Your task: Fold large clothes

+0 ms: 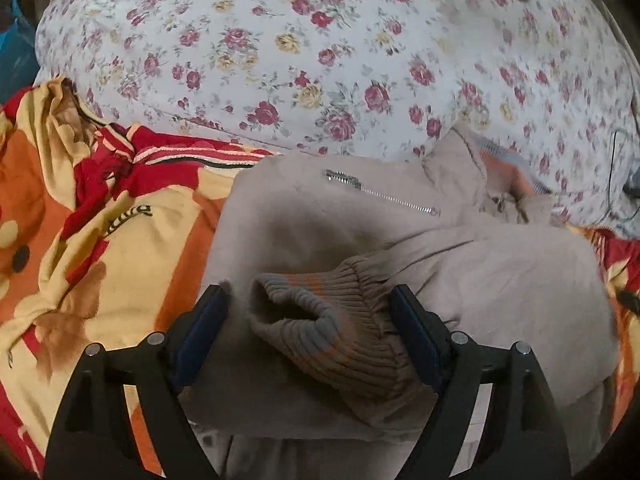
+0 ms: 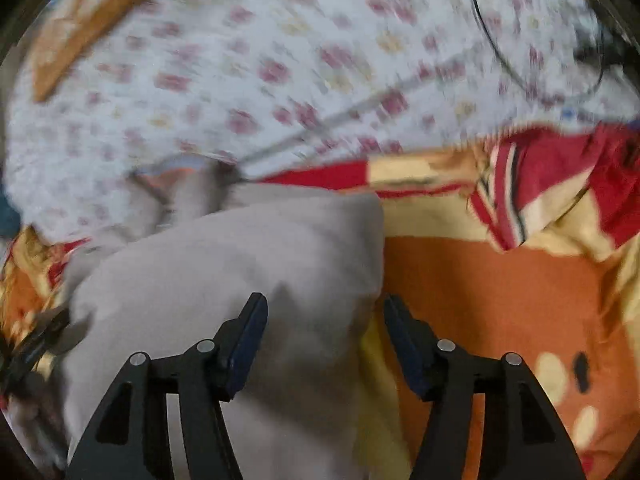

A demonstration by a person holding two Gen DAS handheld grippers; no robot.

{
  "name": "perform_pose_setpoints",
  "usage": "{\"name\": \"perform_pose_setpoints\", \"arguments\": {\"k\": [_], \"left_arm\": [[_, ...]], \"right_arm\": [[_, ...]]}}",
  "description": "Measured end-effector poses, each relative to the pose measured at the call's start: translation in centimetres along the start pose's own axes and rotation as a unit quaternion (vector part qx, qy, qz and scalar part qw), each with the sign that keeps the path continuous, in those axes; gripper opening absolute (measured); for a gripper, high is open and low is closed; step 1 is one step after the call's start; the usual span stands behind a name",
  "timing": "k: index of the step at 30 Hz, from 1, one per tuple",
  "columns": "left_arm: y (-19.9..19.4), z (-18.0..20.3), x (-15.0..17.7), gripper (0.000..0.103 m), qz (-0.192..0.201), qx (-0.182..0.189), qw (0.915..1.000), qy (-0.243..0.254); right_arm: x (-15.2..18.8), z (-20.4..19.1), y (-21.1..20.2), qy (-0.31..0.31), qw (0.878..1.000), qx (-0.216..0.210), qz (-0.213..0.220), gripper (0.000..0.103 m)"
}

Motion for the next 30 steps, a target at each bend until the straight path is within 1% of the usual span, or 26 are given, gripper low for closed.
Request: {"name": "perform_pose_setpoints", "arguments": {"k": [1,2,3,4,6,7,8,9,11,12,14,15,17,18,19,21,23,24,27,29,30], "left_arm": [[-0.1,-0.1,0.0,0.084,0.002,0.002,1.0000,-0.005],[-0.1,-0.1,0.0,0.084,0.001,0.003,1.0000,-0.007],[-0.1,-0.2,0.2,0.084,0.000,0.003,1.0000,-0.007],[0.0,-0.2,0.3,0.084,-0.001,0.001,1.0000,-0.006],[-0.1,-0.3,0.4,0.084,-0.003,0.000,0.9999,-0.011],[-0.2,-0.3,0.4,0.084,-0.003,0.000,0.9999,-0.015],[-0.6,-0.4,0.3,0.084,-0.001,0.000,0.9998,-0.020],[-1.0,-0.5,0.2,0.084,0.002,0.001,0.9997,-0.025],[-2.1,-0.6,-0.2,0.084,0.014,0.011,0.9992,-0.036],[-2.7,-0.8,-0.6,0.084,0.025,0.013,0.9988,-0.040],[-3.0,-0.9,-1.0,0.084,0.038,0.003,0.9985,-0.040],[-2.7,-1.0,-0.9,0.084,0.035,-0.004,0.9987,-0.037],[-1.6,-1.2,-0.5,0.084,0.017,-0.023,0.9992,-0.026],[-0.9,-1.3,-0.1,0.084,0.008,-0.033,0.9992,-0.022],[-0.5,-1.5,0.1,0.084,0.004,-0.036,0.9991,-0.020],[0.2,-1.7,0.3,0.084,0.000,-0.042,0.9989,-0.020],[0.8,-1.9,0.4,0.084,-0.004,-0.045,0.9988,-0.019],[1.0,-2.0,0.4,0.084,-0.006,-0.047,0.9987,-0.019],[1.0,-2.2,0.5,0.084,-0.007,-0.044,0.9986,-0.027],[0.2,-2.2,-0.1,0.084,0.004,-0.037,0.9986,-0.038],[-0.4,-2.1,-0.4,0.084,0.012,-0.031,0.9985,-0.043]], "right_arm": [[0.5,-0.9,-0.5,-0.017,1.000,-0.012,0.000,0.064],[1.5,-1.6,-0.9,-0.033,0.999,-0.021,-0.008,0.060],[3.1,-2.0,-1.0,-0.048,0.998,-0.016,-0.027,0.060],[4.5,-1.9,-0.5,-0.058,0.997,-0.002,-0.043,0.060],[7.6,-0.8,1.3,-0.076,0.993,0.035,-0.086,0.060],[8.1,-0.3,1.9,-0.074,0.992,0.038,-0.099,0.060],[7.9,-0.1,1.4,-0.063,0.994,0.035,-0.087,0.060],[7.3,-0.2,0.8,-0.061,0.994,0.041,-0.085,0.059],[5.4,-0.8,-1.4,-0.054,0.998,0.026,-0.034,0.061],[4.6,-1.1,-2.1,-0.046,0.999,0.021,-0.016,0.061],[3.6,-1.9,-2.6,-0.037,0.999,0.013,-0.002,0.061],[3.1,-2.4,-2.2,-0.036,0.999,0.005,0.004,0.061],[2.7,-3.2,-0.5,-0.041,0.999,0.006,0.001,0.061],[2.8,-3.4,1.1,-0.042,0.999,0.005,-0.005,0.061],[3.1,-3.5,2.0,-0.043,0.999,0.008,-0.010,0.060],[3.6,-3.1,3.7,-0.052,0.998,0.028,-0.007,0.060],[3.8,-2.5,5.6,-0.052,0.998,0.027,-0.012,0.064],[3.7,-2.1,6.0,-0.042,0.999,0.023,-0.013,0.065],[3.3,-1.8,5.3,-0.029,0.999,0.021,-0.015,0.066],[3.0,-2.0,3.8,-0.028,0.999,0.020,-0.008,0.068],[2.9,-2.3,2.8,-0.027,1.000,0.011,0.000,0.069]]}}
Point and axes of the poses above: each gripper's, at about its wrist camera, not at the fingertips, and y roughly the way its jaws point, z to its right, x to its underside, the point moved 6 cm from there along y, roughly the way its jaws point, and after that the axes turned 10 degrees about z, right-handed, at the moved point
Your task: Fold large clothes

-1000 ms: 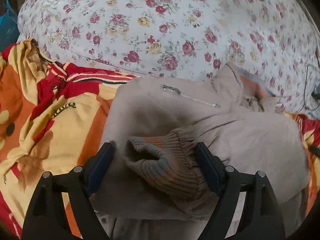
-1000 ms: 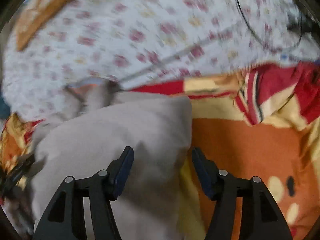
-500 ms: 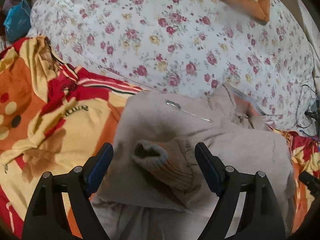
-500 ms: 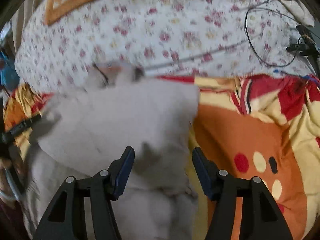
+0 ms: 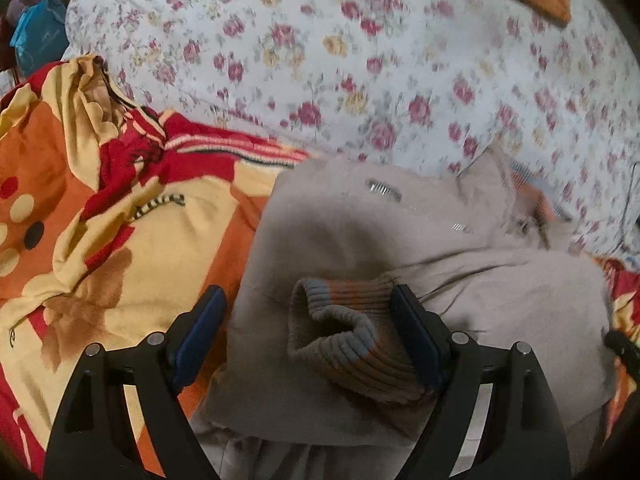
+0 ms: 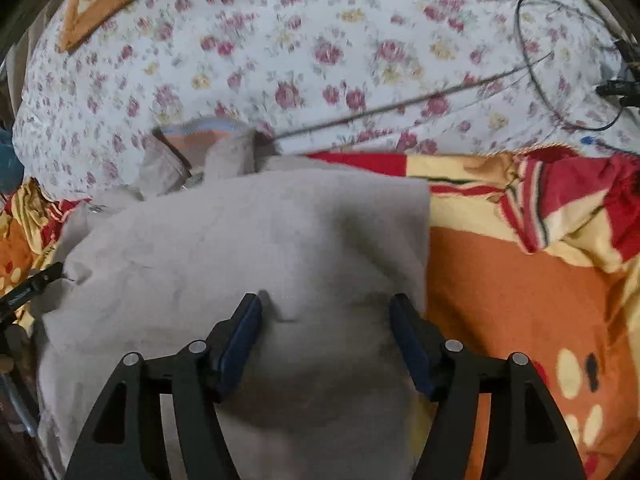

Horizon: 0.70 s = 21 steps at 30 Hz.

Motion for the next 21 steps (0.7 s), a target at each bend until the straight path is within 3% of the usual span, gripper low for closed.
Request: {"name": "perform_pose_setpoints", "arguments": {"k": [4,7,15,21], "left_arm": [[-1.7,0.2,-0.3,0.084,0.012,0.001,0.9999,0.005],[-3.5,-0.1,0.4,0.084,0.013,-0.003,0.9999,0.010],[-10.3,-0.9,1.2,0.084,0.055,-0.020,0.9974,0.041],[-13.0,-2.1,4.1,0.084,0.038,-0.013,0.9982,0.045]], "right_arm": [[1.7,-0.5,0.0,-0.029,0.999,0.009,-0.037,0.070],[2.7,-0.2,0.3,-0.004,0.998,0.011,-0.063,0.074],[3.7,-1.0,-7.2,-0.021,0.999,0.005,-0.033,0.074],[5.8,0.6,-9.9,-0.008,0.999,0.004,-0.038,0.082]]}}
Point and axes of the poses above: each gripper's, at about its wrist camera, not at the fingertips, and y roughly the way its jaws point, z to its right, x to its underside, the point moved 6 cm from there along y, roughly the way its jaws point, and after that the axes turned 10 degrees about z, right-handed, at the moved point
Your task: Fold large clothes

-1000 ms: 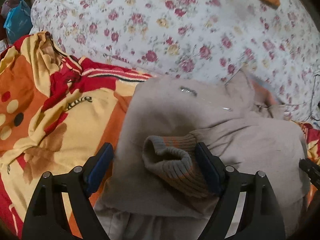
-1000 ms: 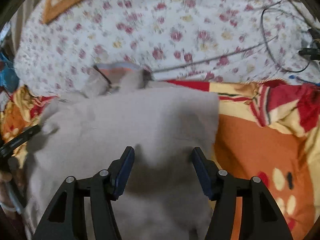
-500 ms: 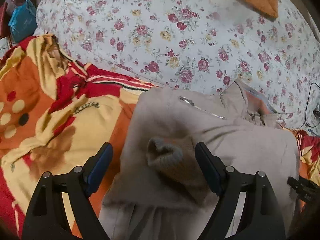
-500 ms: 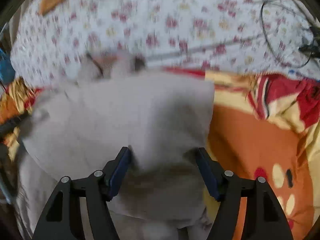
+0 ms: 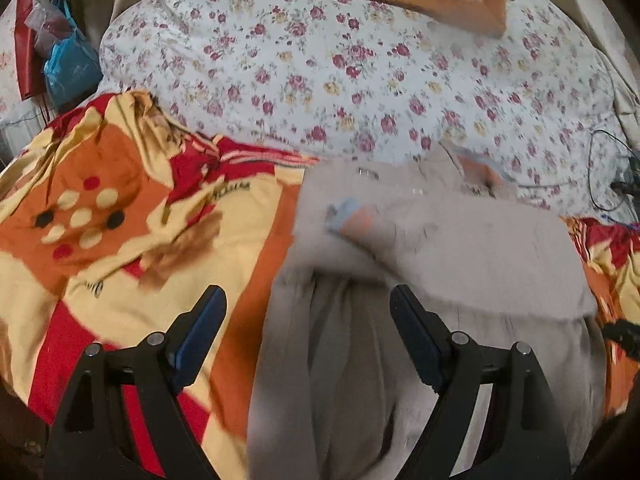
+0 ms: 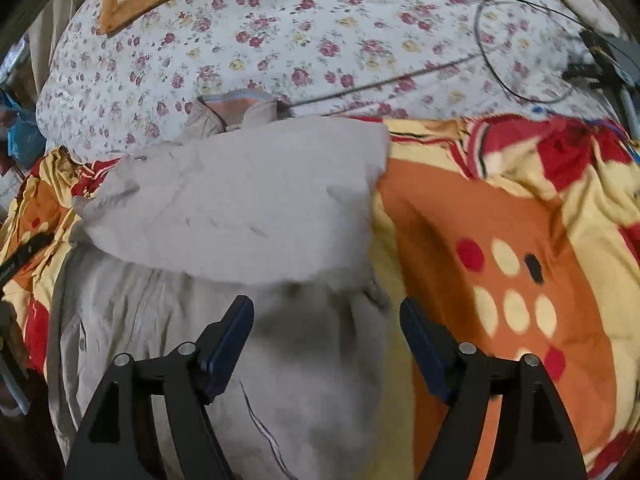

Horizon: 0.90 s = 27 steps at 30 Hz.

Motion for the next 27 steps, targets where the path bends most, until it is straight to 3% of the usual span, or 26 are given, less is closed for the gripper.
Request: {"name": "perform_pose_setpoints", "arguments": {"k": [5,10,12,13,16,19,21,26,27], "left_arm": [[-0.4,-1.8,4.2,0.084,-0.035,-0.002,0.9992,-0.021],[0.2,-3.1,6.3,0.084,-0.062,-0.015,0.9973,-0.036],[0.4,-3.6,6.6,0.084,-0.069,-0.012,0.9964,-0.048],[0.6,-3.7,6.8,0.084,-0.072,-0.013,0.9959,-0.053],[1.0,-3.9,7.4,0.084,-0.082,-0.013,0.9948,-0.059],[1.2,-3.8,8.1,0.084,-0.089,-0.014,0.9943,-0.058],[1.0,-3.7,8.2,0.084,-0.090,-0.015,0.9943,-0.055],[-0.2,-3.8,8.3,0.084,-0.087,-0.009,0.9949,-0.049],[-0.6,-3.7,8.4,0.084,-0.087,-0.006,0.9951,-0.047]], "right_arm": [[0.0,1.3,1.6,0.005,1.000,0.015,0.000,0.082],[0.0,1.2,4.8,-0.011,1.000,0.024,-0.009,0.079],[-0.8,1.6,5.3,0.000,0.999,0.032,0.018,0.050],[-1.1,1.9,5.6,0.014,0.999,0.024,0.023,0.019],[-1.7,3.2,5.7,0.057,0.998,0.017,0.038,0.014],[-1.1,4.2,6.3,0.086,0.996,0.013,0.024,0.014],[-1.0,4.0,5.8,0.070,0.997,0.018,0.016,0.014],[-0.3,4.2,1.8,0.036,0.999,0.037,0.017,0.042],[-0.1,4.4,0.9,0.033,0.999,0.037,0.016,0.044]]}}
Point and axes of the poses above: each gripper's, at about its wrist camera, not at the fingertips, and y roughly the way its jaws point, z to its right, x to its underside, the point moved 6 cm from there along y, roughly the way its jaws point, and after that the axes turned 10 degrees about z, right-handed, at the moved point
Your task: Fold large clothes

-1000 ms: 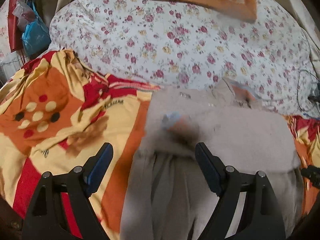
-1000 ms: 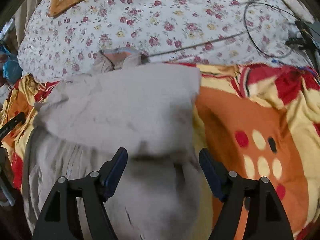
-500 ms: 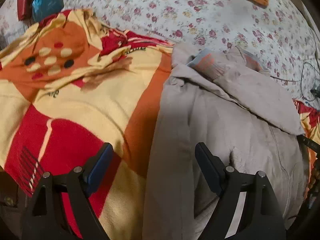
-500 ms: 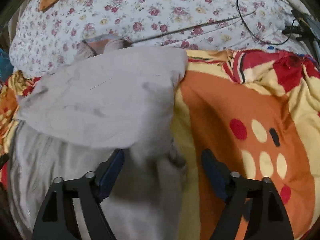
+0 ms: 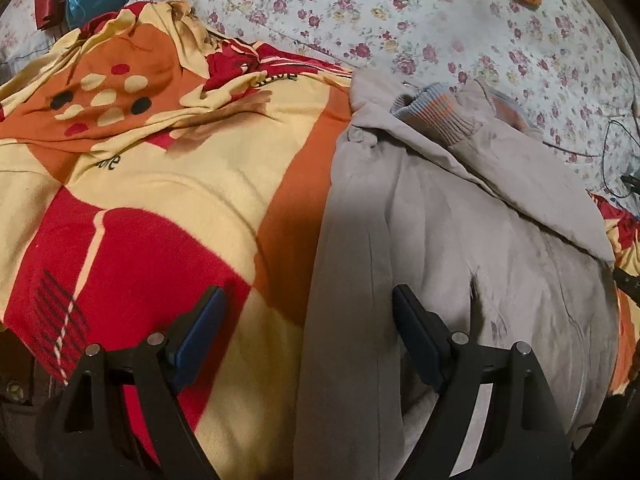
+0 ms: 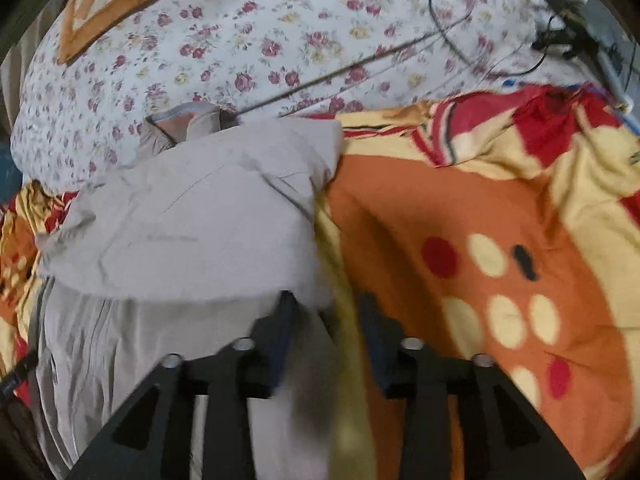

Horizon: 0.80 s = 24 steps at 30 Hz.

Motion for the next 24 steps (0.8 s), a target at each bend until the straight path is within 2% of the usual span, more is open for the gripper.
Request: {"name": "perform_pose_setpoints", "arguments": {"k": [2,4,5,7,11,14,19,22,24], "left_arm": [[-0.5,-0.1,0.2,0.084,-0.001,0.004,1.0000,0.003],[-1.2,-0.2,0.8,0.084,-0.006,0.010,0.9999,0.007],[-1.5,-0.2,1.1,0.084,-0.011,0.015,0.9998,0.008],[-1.8,-0.4,1.9,0.084,-0.024,0.024,0.9994,0.006],[-2.3,-0.1,2.8,0.084,-0.038,0.043,0.9983,-0.006],[-2.4,1.0,3.4,0.084,-0.043,0.048,0.9979,0.006],[-2.1,0.2,4.4,0.084,-0.042,-0.016,0.9958,0.080],[-2.6,-2.8,4.3,0.084,-0.035,-0.033,0.9970,0.060],[-2.6,-4.5,4.2,0.086,-0.043,-0.023,0.9984,0.029]], "right_arm": [[0.4,0.2,-1.4,-0.006,1.000,-0.011,-0.005,0.047],[1.2,-0.8,-3.4,-0.022,0.999,-0.039,-0.016,0.058],[1.6,-1.4,-4.3,-0.029,0.998,-0.059,-0.022,0.069],[2.7,-2.5,-5.7,-0.046,0.995,-0.087,-0.031,0.077],[5.7,-4.6,-7.1,-0.102,0.989,-0.091,-0.053,0.078],[7.5,-5.6,-6.6,-0.102,0.987,-0.101,-0.068,0.078],[8.9,-6.6,-6.4,-0.091,0.986,-0.117,-0.079,0.078],[8.9,-6.3,-7.2,-0.088,0.987,-0.116,-0.072,0.078],[9.0,-5.8,-7.6,-0.078,0.987,-0.118,-0.070,0.078]]}}
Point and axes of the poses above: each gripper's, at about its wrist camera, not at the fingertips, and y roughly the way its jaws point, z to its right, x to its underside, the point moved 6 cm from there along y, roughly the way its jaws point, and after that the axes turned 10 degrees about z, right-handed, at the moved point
